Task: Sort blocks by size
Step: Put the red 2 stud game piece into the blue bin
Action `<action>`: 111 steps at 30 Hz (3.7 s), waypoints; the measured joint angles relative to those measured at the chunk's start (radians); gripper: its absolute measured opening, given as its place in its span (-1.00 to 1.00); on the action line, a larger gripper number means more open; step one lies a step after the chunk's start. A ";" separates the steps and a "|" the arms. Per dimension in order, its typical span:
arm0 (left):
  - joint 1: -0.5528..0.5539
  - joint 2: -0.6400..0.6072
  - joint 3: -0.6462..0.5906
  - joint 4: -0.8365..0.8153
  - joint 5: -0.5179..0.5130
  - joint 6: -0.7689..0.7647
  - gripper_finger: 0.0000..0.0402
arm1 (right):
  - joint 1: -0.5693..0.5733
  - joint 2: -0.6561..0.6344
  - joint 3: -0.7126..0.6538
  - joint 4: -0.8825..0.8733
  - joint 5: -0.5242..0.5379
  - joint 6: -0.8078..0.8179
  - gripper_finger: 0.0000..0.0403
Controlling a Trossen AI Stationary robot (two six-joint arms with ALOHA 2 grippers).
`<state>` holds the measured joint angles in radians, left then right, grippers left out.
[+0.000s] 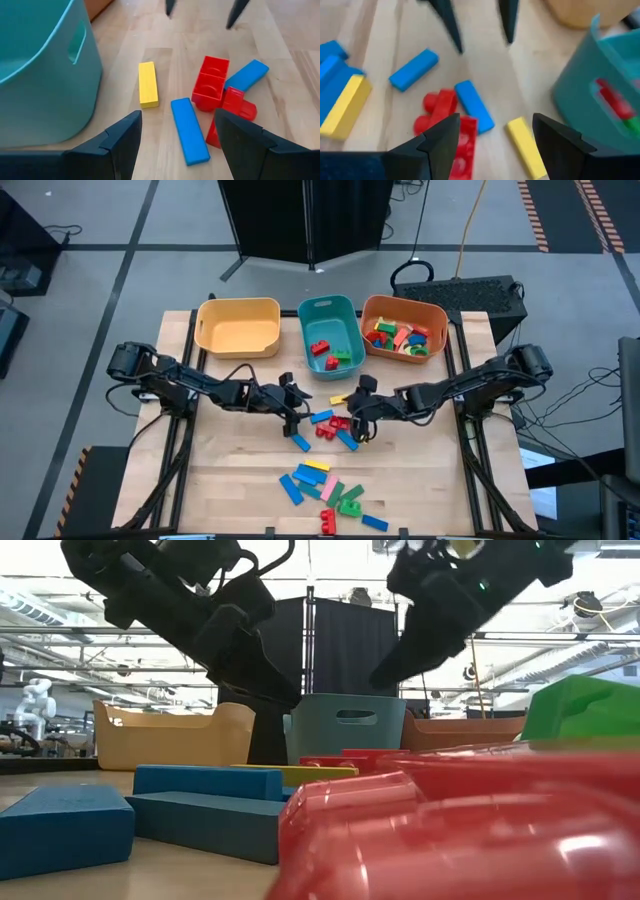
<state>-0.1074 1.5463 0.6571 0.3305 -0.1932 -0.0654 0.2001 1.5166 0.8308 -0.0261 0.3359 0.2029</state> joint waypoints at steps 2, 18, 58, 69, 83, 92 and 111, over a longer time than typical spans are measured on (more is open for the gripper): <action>0.000 0.000 0.000 0.000 0.000 0.000 0.20 | 0.000 0.000 -0.025 0.027 -0.042 0.011 0.18; 0.001 0.000 0.000 0.001 0.002 0.002 0.20 | 0.044 0.191 -0.064 0.241 -0.078 -0.008 0.18; -0.053 0.000 0.000 -0.035 -0.017 -0.034 0.20 | 0.024 0.206 -0.048 0.263 -0.026 0.002 -0.34; -0.059 0.000 0.000 -0.030 -0.034 -0.032 0.20 | -0.132 0.020 -0.033 0.263 -0.024 -0.103 -0.34; -0.056 0.000 0.000 0.034 -0.097 0.000 0.20 | -0.383 0.036 0.151 0.193 -0.134 -0.190 -0.34; -0.050 0.000 0.000 0.023 -0.099 0.000 0.20 | -0.518 0.193 0.372 -0.068 -0.208 -0.152 -0.34; -0.038 0.001 -0.005 -0.014 -0.100 0.023 0.20 | -0.613 0.421 0.564 -0.251 -0.342 -0.136 -0.22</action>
<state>-0.1451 1.5475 0.6525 0.3165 -0.2935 -0.0426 -0.4126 1.9377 1.3949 -0.2774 -0.0063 0.0666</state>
